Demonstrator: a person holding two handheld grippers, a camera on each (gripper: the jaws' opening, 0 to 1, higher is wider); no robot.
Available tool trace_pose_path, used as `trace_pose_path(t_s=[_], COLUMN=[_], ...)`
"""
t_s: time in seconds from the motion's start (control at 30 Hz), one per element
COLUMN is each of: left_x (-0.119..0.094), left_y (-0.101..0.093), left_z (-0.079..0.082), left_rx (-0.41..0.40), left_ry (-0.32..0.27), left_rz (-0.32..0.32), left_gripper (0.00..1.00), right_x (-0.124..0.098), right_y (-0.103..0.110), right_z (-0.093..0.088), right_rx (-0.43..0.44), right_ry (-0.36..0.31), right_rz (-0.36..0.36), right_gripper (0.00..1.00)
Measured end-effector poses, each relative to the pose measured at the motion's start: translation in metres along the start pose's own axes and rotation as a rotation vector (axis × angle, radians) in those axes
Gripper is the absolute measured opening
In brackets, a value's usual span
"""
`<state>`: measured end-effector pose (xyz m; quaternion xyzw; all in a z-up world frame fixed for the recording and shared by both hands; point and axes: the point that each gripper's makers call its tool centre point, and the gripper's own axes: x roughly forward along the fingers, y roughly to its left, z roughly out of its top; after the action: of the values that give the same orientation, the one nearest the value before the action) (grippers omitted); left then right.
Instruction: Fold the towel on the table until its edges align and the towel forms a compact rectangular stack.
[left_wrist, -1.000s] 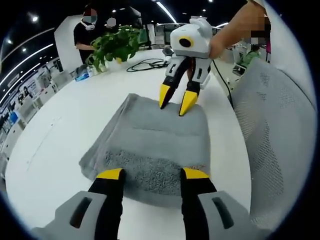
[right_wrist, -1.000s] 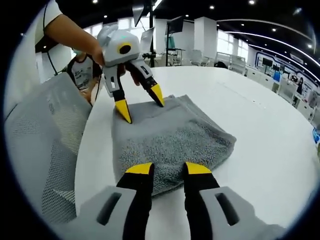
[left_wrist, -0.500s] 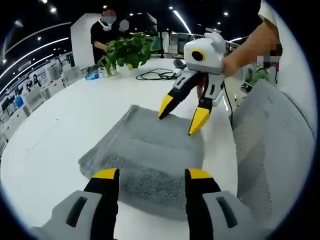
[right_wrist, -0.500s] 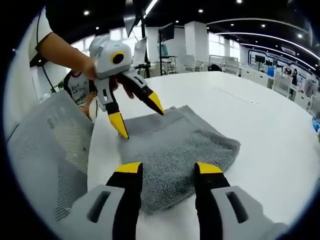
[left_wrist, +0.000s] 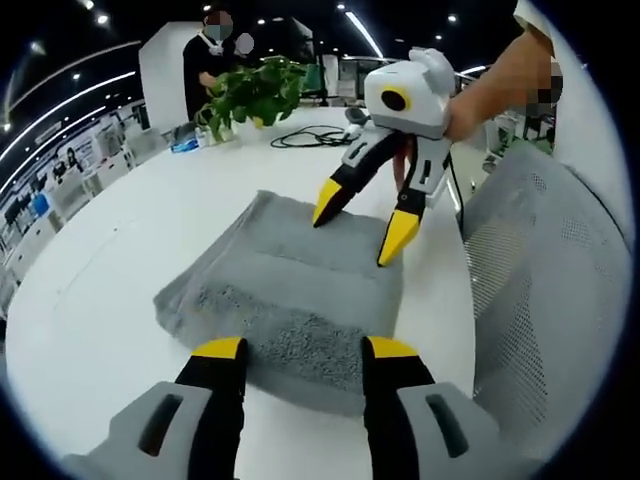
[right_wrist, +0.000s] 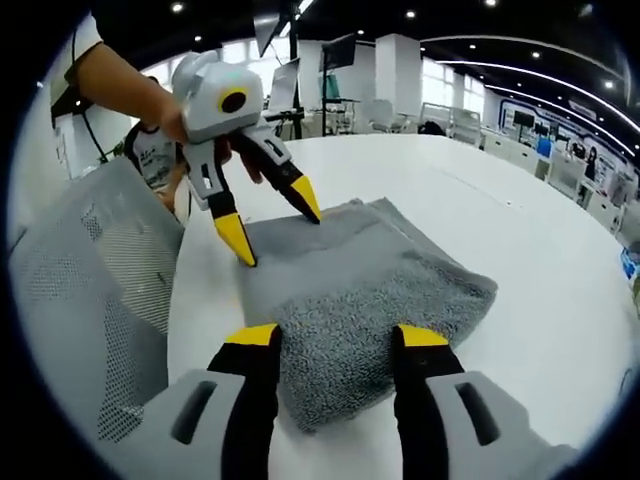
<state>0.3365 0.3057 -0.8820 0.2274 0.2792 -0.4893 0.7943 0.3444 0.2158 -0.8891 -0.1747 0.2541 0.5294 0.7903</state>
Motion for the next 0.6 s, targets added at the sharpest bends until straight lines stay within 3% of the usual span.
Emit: trace_pose_path(t_s=[0.1,0.23,0.33,0.4,0.6], left_x=[0.002,-0.001,-0.007,-0.009,-0.007], left_y=[0.001,0.001,-0.007,-0.018,-0.029], left_z=[-0.006,0.0,0.012,0.019,0.015], left_rx=[0.016,0.014,0.004,-0.046,-0.004], left_ry=[0.005,0.003,-0.039,-0.074,-0.039], left_rz=[0.0,0.009,-0.006,-0.057,-0.074], left_gripper=[0.47,0.47,0.42,0.36,0.31], right_x=[-0.001,-0.002,-0.008,-0.014,-0.021], right_y=[0.001,0.001,0.0,-0.002,0.0], right_z=[-0.002,0.002,0.006,0.009,0.01], right_rx=[0.003,0.005,0.005,0.012,0.033], right_ry=[0.006,0.006,-0.005,-0.012,-0.014], right_rz=[0.004,0.005,0.0,-0.01,-0.023], right_gripper=[0.44,0.44,0.42,0.39,0.37])
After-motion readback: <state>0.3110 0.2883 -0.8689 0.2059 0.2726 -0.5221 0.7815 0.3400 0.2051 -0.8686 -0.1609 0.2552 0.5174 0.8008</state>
